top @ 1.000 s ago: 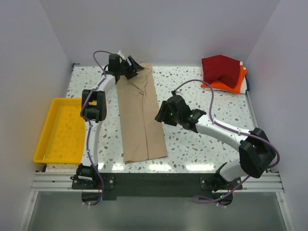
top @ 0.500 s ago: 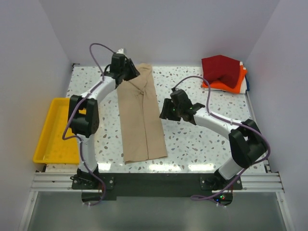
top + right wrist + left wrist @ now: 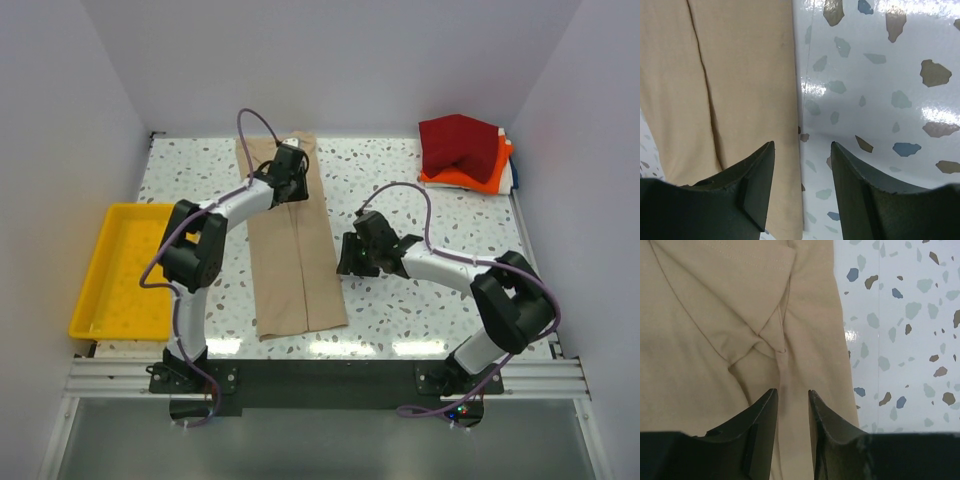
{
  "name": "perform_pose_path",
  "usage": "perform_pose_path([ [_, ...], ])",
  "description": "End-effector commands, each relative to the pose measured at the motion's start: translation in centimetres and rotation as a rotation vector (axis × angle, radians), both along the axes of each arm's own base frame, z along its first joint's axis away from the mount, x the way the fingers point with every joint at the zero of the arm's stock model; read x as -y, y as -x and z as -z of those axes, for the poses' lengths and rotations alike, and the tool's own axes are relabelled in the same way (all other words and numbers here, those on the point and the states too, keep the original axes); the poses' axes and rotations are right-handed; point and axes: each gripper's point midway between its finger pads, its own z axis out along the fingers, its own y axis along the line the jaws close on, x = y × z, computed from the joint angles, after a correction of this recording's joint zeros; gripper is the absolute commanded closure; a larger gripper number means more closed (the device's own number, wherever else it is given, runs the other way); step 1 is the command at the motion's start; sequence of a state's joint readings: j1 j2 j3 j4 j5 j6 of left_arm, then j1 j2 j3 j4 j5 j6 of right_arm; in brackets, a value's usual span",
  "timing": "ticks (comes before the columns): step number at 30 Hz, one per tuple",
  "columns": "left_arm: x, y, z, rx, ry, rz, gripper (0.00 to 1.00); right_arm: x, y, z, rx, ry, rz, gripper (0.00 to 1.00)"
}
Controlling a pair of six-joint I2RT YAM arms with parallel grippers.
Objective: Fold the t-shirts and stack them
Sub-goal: Fold the tshirt
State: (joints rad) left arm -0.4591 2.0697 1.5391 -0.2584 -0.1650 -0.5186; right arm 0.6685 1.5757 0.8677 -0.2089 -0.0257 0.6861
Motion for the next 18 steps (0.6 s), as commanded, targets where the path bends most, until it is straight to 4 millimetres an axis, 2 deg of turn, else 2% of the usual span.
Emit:
perform_pose_path([
  [1, 0.0, -1.7, -0.6, 0.061, -0.022, -0.006, 0.65, -0.9, -0.4, -1.7, 0.059, -0.05, -0.005, 0.48],
  [5, -0.2, -1.5, 1.4, 0.03, -0.044, -0.018, 0.66, -0.6, -0.1, -1.5, 0.058, -0.04, 0.0, 0.48],
  [9, -0.7, -1.7, 1.7, 0.03, -0.064, -0.035, 0.68, -0.4, 0.1, -1.2, 0.053, -0.031, -0.003, 0.48],
  [13, -3.1, -1.5, 1.9, 0.019, -0.152, -0.141, 0.75, -0.3, 0.4, -0.6, 0.037, -0.02, -0.004, 0.49],
  [15, -3.9, -1.3, 1.7, 0.016, -0.174, -0.18, 0.78, -0.2, 0.5, -0.3, 0.035, -0.014, -0.005, 0.49],
  [18, -4.4, -1.2, 1.4, 0.026, -0.193, -0.198, 0.78, 0.1, 0.9, 0.3, 0.025, 0.002, -0.009, 0.49],
])
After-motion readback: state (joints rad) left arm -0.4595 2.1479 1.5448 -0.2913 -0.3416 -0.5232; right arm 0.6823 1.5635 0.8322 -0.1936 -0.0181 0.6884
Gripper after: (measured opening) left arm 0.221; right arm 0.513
